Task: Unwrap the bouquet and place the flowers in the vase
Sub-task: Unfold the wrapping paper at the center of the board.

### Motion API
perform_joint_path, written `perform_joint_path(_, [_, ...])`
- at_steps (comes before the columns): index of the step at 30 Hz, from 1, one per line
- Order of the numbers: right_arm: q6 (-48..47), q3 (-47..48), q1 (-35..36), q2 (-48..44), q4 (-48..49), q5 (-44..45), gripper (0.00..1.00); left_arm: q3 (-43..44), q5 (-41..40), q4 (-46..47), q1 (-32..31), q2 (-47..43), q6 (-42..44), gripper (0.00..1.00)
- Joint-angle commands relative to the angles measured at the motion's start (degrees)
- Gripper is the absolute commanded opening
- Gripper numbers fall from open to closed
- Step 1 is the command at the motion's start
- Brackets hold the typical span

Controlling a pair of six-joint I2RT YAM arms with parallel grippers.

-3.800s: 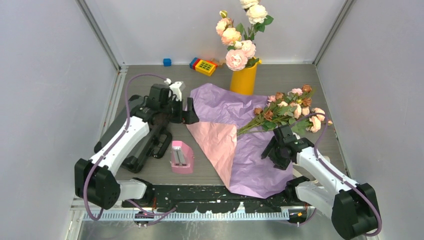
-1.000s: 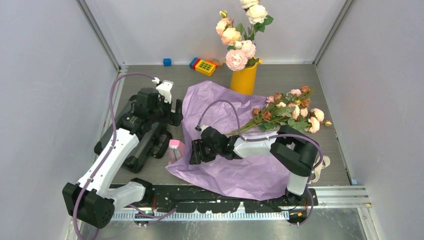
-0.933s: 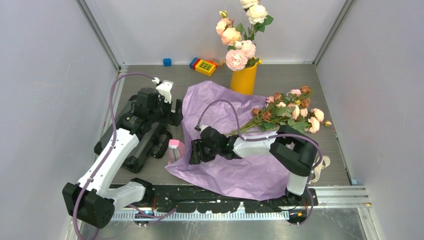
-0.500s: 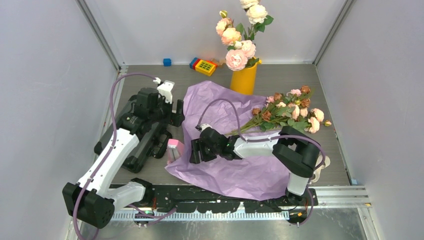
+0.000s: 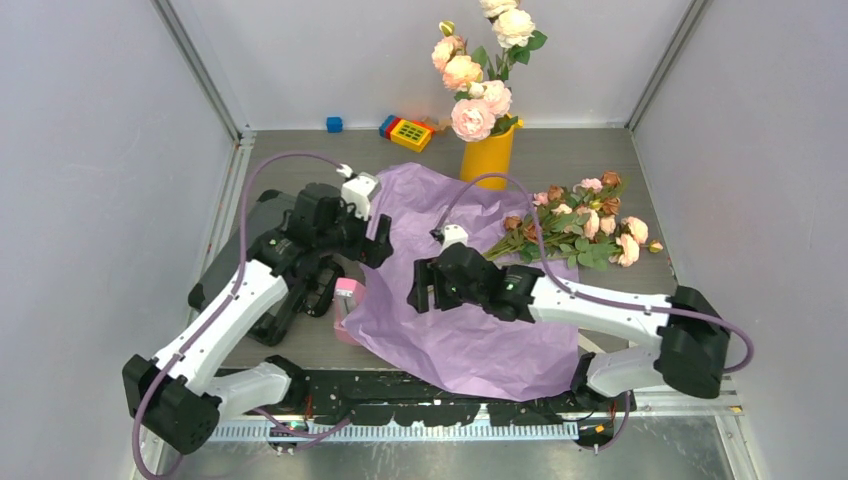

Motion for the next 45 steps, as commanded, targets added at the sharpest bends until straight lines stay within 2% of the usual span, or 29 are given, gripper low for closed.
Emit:
perform_joint_path(1, [1.11, -2.04, -0.94, -6.68, -9.05, 9.12, 0.76, 0.65, 0.94, 3.76, -7.63, 1.00, -4.77, 0.86])
perform_joint_path(6, [3.97, -5.49, -5.42, -11.20, -14.04, 11.60, 0.74, -2.58, 0.80, 8.68, -13.49, 2.11, -12.42, 0.85])
perform_joint_path(13, [7.43, -12.41, -18.37, -15.63, -14.27, 5.03, 0.68, -2.73, -2.14, 9.79, -21.07, 9.13, -15.90, 0.84])
perform_joint_path(17, [8.15, -14.85, -23.93, -16.38, -14.17, 4.58, 0.68, -4.17, -3.03, 11.15, -22.80, 12.72, -17.69, 0.84])
perform_joint_path(21, [8.80, -17.41, -28.02, -17.77, -14.18, 5.62, 0.65, -7.85, -4.50, 13.61, -22.83, 12.57, -19.71, 0.84])
perform_joint_path(27, [10.06, -20.80, -31.34, -19.93, -15.36, 7.39, 0.61, -11.59, -6.76, 13.29, -22.83, 12.02, -21.78, 0.85])
perform_joint_path(37, [9.00, -22.46, -34.41, -20.50, -15.87, 7.28, 0.61, -18.35, -13.30, 12.52, -22.83, 7.14, -24.68, 0.86])
perform_joint_path(45, [7.45, -21.22, -35.38, -22.17, -15.87, 6.04, 0.62, -14.68, -12.42, 11.42, -22.83, 8.20, -22.02, 0.86])
